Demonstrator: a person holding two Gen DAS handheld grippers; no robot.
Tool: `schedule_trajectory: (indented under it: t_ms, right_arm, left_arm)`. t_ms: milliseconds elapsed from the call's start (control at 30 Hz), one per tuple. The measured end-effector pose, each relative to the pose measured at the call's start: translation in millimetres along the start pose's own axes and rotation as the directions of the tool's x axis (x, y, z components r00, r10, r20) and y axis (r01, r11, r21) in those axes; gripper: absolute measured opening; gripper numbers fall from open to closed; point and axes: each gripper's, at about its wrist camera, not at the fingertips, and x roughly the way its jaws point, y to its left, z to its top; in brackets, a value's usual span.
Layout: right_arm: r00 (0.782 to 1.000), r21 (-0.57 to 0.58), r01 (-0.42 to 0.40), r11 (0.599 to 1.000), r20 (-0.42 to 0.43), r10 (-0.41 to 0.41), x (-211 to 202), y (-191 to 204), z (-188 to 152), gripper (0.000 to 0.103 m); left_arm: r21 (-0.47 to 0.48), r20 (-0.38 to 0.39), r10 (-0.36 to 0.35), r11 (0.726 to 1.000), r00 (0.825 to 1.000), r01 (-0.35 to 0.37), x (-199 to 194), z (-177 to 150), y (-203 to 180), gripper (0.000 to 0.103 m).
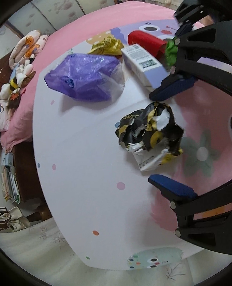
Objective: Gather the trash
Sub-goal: 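Grasp the black-gold wrapper with the left tool while the right tool grasps the green crumpled paper, then carry the wrapper and green paper over the bin and open both tools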
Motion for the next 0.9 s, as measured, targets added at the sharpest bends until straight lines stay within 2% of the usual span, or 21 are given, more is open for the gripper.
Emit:
schedule_trajectory:
  t_ms: [100, 233, 467, 700, 900]
  right_arm:
    - [0.999, 0.034, -0.041, 0.999, 0.001, 0.041, -10, -2, -2, 0.030]
    - [0.997, 0.061, -0.083, 0.995, 0.007, 0.082, -24, 0, -8, 0.030]
    - [0.991, 0.053, -0.128, 0.990, 0.037, 0.126, -52, 1, -21, 0.030]
    - [0.978, 0.044, -0.192, 0.980, 0.092, 0.187, -95, -4, -50, 0.030]
    - [0.951, 0.003, -0.286, 0.958, 0.121, 0.284, -142, -21, -102, 0.030]
  left_arm:
    - [-0.002, 0.003, 0.016, 1.000, 1.000, -0.016, 6, 2, -1, 0.076]
    - [0.014, 0.034, 0.023, 1.000, 0.999, -0.023, 0, -1, -5, 0.064]
    - [0.023, 0.101, 0.049, 0.998, 0.994, -0.052, -44, -30, -17, 0.061]
    - [-0.004, 0.220, 0.063, 0.998, 0.973, -0.064, -120, -99, -49, 0.061]
    - [-0.049, 0.281, 0.087, 0.996, 0.956, -0.076, -171, -180, -89, 0.061]
